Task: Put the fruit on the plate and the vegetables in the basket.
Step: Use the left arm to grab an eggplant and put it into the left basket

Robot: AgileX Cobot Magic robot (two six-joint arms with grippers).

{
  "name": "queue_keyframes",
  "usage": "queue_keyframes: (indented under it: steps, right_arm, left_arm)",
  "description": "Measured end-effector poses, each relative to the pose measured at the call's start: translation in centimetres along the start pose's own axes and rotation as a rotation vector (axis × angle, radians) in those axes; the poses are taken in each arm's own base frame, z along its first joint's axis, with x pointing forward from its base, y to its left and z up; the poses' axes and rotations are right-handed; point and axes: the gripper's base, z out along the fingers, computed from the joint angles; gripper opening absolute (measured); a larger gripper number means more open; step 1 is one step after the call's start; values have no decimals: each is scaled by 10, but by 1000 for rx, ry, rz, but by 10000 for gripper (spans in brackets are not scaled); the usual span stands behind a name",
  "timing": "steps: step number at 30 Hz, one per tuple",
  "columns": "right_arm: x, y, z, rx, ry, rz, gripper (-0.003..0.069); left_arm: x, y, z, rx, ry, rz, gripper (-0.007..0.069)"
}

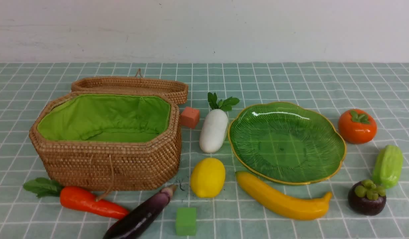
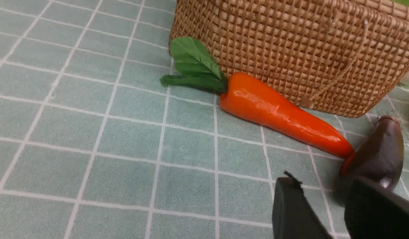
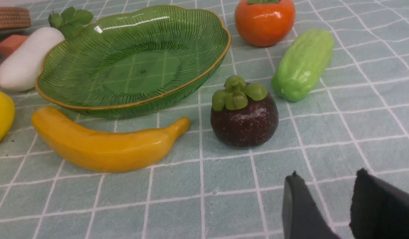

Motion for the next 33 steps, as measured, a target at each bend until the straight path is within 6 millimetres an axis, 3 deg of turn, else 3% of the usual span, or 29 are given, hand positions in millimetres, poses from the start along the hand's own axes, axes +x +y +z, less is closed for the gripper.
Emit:
queue_keyframes:
  steps: [21, 24, 29, 33]
  right_arm:
    - [0, 0, 0, 0, 0, 0, 241]
    - [0, 0, 0, 0, 0, 0, 241]
    - [0, 0, 0, 0, 0, 0, 241]
    - [0, 0, 0, 0, 0, 0, 241]
  left_arm:
    - [-1, 0, 0, 5, -14, -1, 239]
    - [-9, -5, -1, 55, -93, -115, 239]
    - [-21, -10, -3, 162, -200, -446, 239]
    - [-27, -11, -5, 203, -254, -564, 237]
